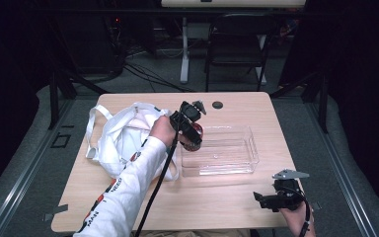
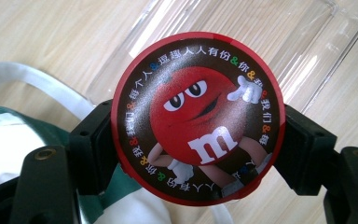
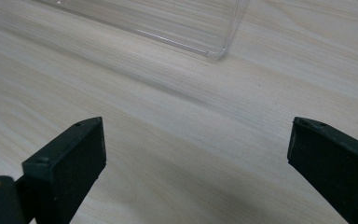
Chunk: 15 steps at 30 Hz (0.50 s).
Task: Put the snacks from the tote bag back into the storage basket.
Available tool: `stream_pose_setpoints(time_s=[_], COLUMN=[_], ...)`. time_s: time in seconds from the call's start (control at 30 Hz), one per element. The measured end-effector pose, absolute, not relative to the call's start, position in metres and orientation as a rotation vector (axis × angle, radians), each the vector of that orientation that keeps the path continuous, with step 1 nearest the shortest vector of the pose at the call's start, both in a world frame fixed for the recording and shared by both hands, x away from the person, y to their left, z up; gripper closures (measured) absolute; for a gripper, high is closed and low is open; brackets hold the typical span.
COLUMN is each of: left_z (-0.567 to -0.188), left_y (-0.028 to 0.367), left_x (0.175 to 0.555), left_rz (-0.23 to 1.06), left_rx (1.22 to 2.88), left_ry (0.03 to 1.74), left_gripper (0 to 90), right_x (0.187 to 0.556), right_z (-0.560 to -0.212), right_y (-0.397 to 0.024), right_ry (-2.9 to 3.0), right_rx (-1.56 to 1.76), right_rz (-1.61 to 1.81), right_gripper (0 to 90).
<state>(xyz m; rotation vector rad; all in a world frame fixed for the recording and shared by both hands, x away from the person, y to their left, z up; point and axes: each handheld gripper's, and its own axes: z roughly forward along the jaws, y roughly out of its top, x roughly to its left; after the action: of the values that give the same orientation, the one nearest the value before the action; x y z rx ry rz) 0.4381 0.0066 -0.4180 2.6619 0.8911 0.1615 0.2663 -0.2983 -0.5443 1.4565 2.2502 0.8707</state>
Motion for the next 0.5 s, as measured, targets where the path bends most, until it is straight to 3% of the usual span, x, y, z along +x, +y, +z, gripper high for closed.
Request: stream_pose_setpoints(time_s=[0.5], left_z=[-0.442], left_y=[-0.002], left_x=[0.435], left_rz=[0.095], left_rx=[2.678], left_ry=[0.890], left_gripper=[25.5], right_x=[0.266], right_z=[-0.544], right_y=[-0.298], right_ry=[2.253], right_rx=[1.461], right_rz=[0.872], right_gripper=[4.3])
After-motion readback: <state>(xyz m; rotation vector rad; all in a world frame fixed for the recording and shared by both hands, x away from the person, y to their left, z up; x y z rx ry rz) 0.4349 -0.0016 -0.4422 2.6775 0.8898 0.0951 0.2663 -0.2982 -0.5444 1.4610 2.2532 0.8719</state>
